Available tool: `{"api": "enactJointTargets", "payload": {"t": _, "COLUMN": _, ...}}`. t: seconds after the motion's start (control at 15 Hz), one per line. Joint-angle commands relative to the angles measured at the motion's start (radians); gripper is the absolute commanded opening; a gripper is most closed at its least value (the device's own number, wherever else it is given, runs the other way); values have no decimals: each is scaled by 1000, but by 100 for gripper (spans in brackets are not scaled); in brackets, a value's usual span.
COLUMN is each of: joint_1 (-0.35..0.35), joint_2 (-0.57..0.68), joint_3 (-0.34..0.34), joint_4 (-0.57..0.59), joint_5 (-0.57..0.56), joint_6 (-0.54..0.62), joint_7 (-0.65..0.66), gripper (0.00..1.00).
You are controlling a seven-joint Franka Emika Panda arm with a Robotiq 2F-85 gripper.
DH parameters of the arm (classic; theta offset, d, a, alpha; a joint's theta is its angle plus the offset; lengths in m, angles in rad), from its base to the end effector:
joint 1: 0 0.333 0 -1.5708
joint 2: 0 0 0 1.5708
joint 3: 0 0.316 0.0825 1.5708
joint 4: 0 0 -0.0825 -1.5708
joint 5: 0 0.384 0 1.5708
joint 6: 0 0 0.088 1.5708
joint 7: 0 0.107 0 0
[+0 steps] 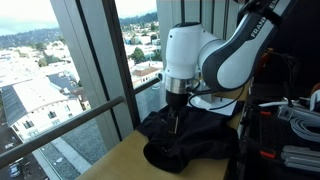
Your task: Close the zip of the jersey
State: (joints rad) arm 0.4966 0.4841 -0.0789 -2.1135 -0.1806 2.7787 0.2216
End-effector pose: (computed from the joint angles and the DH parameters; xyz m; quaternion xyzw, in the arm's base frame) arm 0.5402 0.2490 0.1992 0.9772 0.1837 0.1029 0.0263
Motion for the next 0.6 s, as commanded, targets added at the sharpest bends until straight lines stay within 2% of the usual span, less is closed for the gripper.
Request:
{"api": "enactJointTargets", "payload": {"t": 0.0, "joint_1": -90, "joint_2": -225, "joint_3": 32, "joint_4": -245, "joint_5": -4, "joint_6": 18, "joint_7": 7, "gripper": 100}}
{"api": "enactJointTargets", "payload": {"t": 0.13, "joint_1": -165, "joint_2": -327, "joint_3": 64, "joint_4": -353, "joint_5": 30, "joint_6": 16, "joint_7": -33, "gripper": 100}}
{"api": "enactJointTargets", "payload": {"t": 0.33, "joint_1": -296, "joint_2": -471, "joint_3": 131, "joint_4": -485, "joint_5": 168, "joint_6": -10, "joint_7": -173, "gripper": 100}}
{"api": "enactJointTargets", "payload": {"t": 0.53, "joint_1": -371, "joint_2": -590, "joint_3": 129, "joint_4": -569, "joint_5": 340, "joint_6": -52, "joint_7": -362, "gripper": 100}}
